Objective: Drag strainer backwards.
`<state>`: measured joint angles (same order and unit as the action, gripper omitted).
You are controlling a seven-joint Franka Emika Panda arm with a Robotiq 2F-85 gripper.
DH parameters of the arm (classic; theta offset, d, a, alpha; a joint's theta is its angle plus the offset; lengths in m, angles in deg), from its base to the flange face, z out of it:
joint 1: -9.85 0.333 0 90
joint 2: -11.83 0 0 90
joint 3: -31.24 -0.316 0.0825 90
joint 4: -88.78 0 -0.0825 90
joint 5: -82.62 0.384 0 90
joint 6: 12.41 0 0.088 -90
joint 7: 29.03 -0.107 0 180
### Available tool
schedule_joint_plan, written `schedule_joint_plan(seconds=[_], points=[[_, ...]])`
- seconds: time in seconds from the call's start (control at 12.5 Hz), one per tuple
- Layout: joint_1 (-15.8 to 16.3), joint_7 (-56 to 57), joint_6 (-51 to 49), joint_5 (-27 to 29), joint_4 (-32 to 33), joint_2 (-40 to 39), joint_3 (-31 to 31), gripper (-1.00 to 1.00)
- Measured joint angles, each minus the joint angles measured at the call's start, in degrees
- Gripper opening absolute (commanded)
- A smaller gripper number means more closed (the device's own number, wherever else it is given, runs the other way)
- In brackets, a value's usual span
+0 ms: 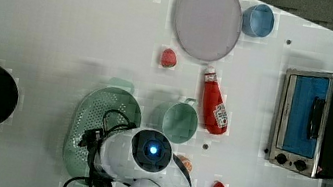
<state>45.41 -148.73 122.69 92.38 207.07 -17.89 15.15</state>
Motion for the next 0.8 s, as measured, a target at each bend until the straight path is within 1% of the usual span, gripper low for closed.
schedule_joint_plan(seconds=[0.08,0.24,0.4,0.56,0.8], points=[[0.20,0.00,0.73,-0.24,0.00,0.53,0.34,1.00],[1.43,0.84,-0.20,-0.56,-0.22,3.16,3.16,1.00],[0.90,5.26,-4.28,0.12,-0.11,8.32,6.06,1.00],[0.53,12.20,-11.41,0.08,-0.78,15.37,10.85,1.00],[-1.37,25.07,-20.73,-0.36,-4.76,26.03,18.30,1.00]])
